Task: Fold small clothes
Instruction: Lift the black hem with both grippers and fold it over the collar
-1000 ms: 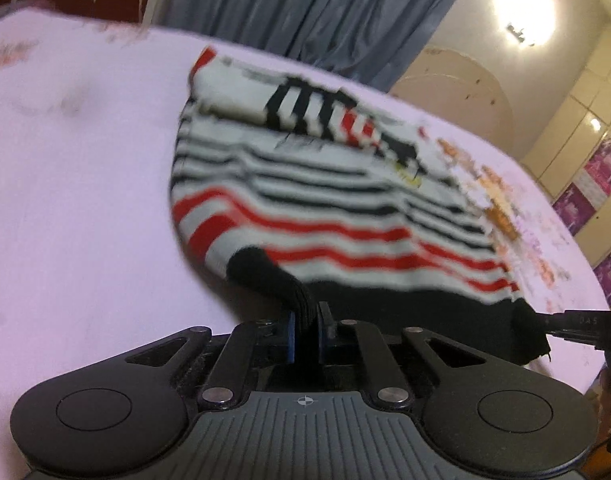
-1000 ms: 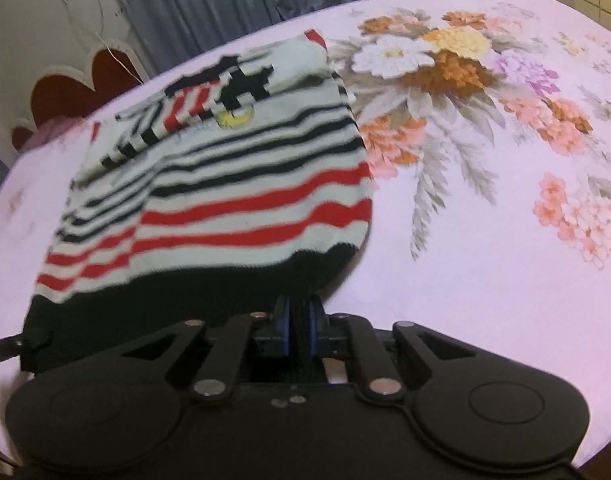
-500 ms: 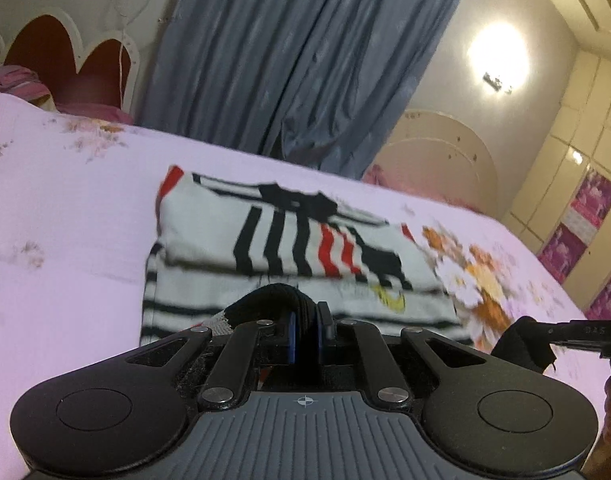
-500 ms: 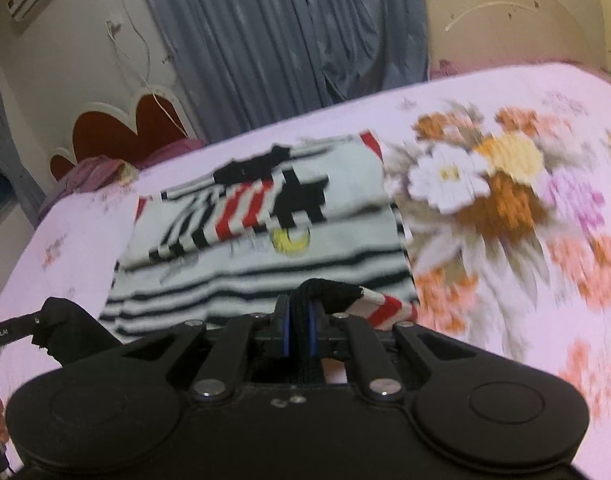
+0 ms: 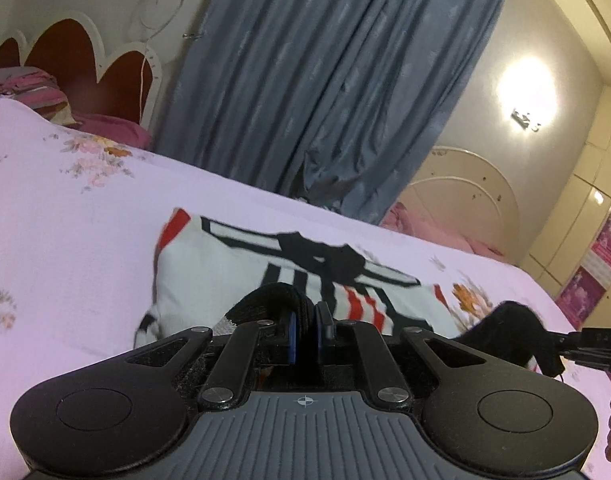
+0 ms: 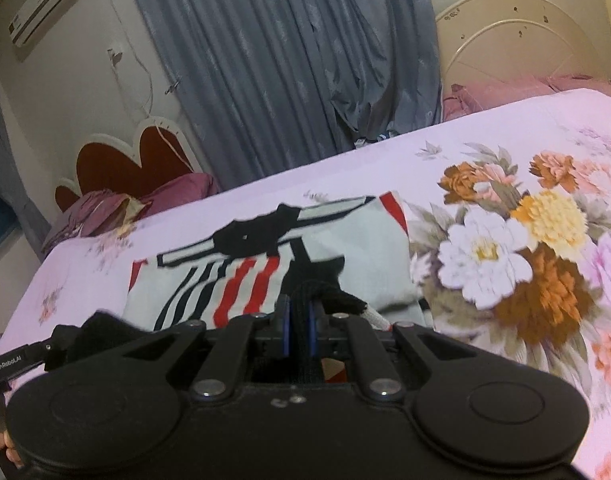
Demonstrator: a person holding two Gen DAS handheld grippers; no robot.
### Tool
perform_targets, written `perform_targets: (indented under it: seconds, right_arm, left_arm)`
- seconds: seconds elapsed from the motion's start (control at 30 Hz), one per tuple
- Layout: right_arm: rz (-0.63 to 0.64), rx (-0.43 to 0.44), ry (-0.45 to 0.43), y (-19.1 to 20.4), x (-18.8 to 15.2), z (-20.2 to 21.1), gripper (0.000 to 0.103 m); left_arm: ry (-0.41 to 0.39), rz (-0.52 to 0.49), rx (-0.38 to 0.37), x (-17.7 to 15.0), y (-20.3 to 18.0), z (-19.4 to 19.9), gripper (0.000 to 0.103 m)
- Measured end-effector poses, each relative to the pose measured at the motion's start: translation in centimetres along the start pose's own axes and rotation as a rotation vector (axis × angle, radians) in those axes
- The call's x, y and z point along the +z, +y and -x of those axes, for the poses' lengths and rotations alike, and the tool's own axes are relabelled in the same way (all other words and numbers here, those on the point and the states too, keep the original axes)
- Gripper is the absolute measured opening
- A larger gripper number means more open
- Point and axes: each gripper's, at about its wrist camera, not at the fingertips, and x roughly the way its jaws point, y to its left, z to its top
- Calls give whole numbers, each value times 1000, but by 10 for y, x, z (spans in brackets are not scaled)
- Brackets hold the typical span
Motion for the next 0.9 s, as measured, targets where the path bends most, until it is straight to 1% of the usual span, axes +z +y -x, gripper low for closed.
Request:
perform_targets:
  seconds: [0.13,0.3,0.37,0.43,0.53,0.6,0.7,0.83,0.9]
  right_arm:
    - [-24,-3,-19,-6,17,-22,8]
    - [-85,-3,-10,-17,36,-60,8]
    - [-104,-1,-4,-21,43,-75,8]
    - [-123,-5,21,-25,51,-94,8]
    - [-222,9,84,-40,58,-123,8]
    - [-277,9,115,-48,61,-142,8]
    - [-320,0,146,-55,63,-163,8]
    - [-356,-7,177,-62,67,-187,8]
    - [-384,-9,190,-65,67,-197,8]
  left_arm:
    - [-16,22,19,15,1,-25,8]
    - [-28,25,39,29,-4,-62,8]
    - [-25,40,56,35,-1,-78,8]
    - [-6,75,86,40,6,-96,8]
    - [56,133,129,45,20,-124,8]
    - [96,140,151,46,25,-142,8]
    - [139,132,167,49,26,-162,8]
    - [180,179,217,55,35,-185,8]
    - [181,184,223,58,38,-194,8]
